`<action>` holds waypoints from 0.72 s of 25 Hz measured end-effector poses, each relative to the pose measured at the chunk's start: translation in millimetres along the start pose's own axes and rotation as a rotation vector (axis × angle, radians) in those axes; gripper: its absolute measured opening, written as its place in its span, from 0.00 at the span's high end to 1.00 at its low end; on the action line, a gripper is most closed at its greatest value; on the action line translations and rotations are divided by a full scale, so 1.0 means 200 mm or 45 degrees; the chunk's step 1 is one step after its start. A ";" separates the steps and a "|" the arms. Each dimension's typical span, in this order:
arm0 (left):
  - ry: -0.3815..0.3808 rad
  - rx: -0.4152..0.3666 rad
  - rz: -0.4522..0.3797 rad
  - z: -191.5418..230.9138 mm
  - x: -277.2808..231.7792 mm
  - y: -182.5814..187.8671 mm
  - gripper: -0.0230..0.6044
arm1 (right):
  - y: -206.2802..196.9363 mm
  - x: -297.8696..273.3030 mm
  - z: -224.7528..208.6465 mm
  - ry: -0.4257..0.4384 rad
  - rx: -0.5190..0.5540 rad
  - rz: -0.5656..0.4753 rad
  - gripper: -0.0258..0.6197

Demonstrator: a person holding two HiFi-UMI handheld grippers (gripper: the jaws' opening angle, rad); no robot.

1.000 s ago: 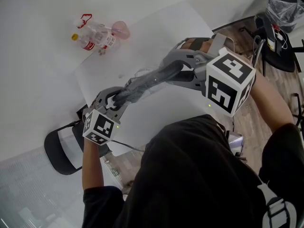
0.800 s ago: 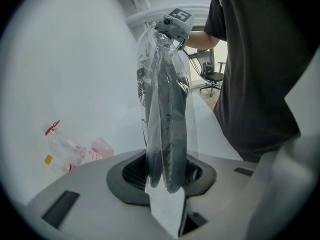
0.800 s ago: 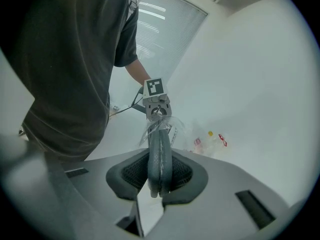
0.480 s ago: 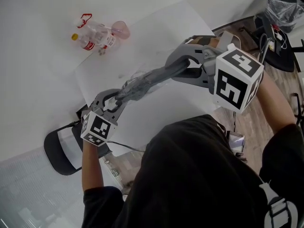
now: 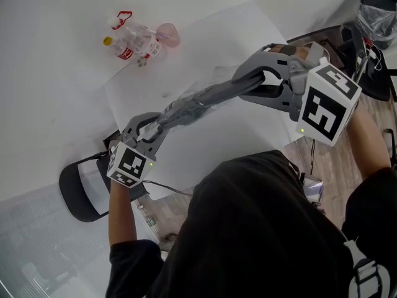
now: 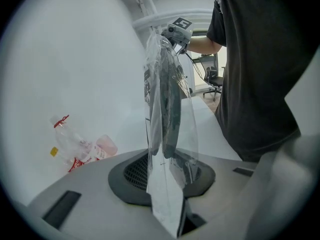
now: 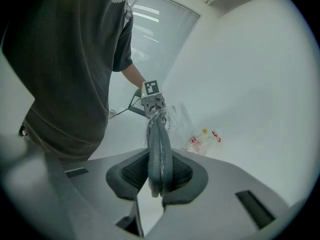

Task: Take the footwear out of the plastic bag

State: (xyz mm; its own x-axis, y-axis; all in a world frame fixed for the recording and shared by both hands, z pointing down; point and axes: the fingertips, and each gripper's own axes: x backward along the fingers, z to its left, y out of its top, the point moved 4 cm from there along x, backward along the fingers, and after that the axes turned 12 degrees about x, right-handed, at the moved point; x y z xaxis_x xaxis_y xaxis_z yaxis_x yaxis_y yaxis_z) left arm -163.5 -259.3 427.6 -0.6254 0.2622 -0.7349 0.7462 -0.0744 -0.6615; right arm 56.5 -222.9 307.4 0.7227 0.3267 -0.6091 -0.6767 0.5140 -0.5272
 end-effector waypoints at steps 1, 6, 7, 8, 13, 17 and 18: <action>0.001 -0.002 0.005 0.00 0.00 0.01 0.78 | 0.00 0.01 -0.01 0.000 0.004 0.001 0.84; 0.042 -0.005 0.031 0.01 0.02 -0.03 0.85 | -0.01 0.06 -0.02 -0.020 0.001 0.009 0.84; 0.055 -0.004 0.030 0.02 0.03 -0.03 0.88 | -0.02 0.07 -0.03 -0.029 -0.003 0.008 0.84; 0.065 0.000 0.026 0.02 0.03 -0.03 0.90 | -0.03 0.09 -0.03 -0.036 -0.007 0.004 0.84; 0.077 -0.021 0.044 0.02 0.03 0.00 0.92 | -0.03 0.10 -0.03 -0.039 0.004 0.001 0.84; 0.078 -0.007 0.031 0.02 0.04 -0.01 0.93 | -0.03 0.10 -0.04 -0.028 0.009 -0.002 0.84; 0.079 0.000 0.029 0.02 0.04 -0.02 0.93 | -0.03 0.10 -0.04 -0.026 0.011 -0.002 0.84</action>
State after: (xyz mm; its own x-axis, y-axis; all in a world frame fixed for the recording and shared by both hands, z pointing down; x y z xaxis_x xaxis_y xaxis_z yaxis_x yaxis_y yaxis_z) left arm -171.8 -261.7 423.3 -0.5932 0.3193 -0.7390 0.7598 -0.0811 -0.6450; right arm 73.5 -225.1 294.1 0.7267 0.3419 -0.5959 -0.6743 0.5212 -0.5232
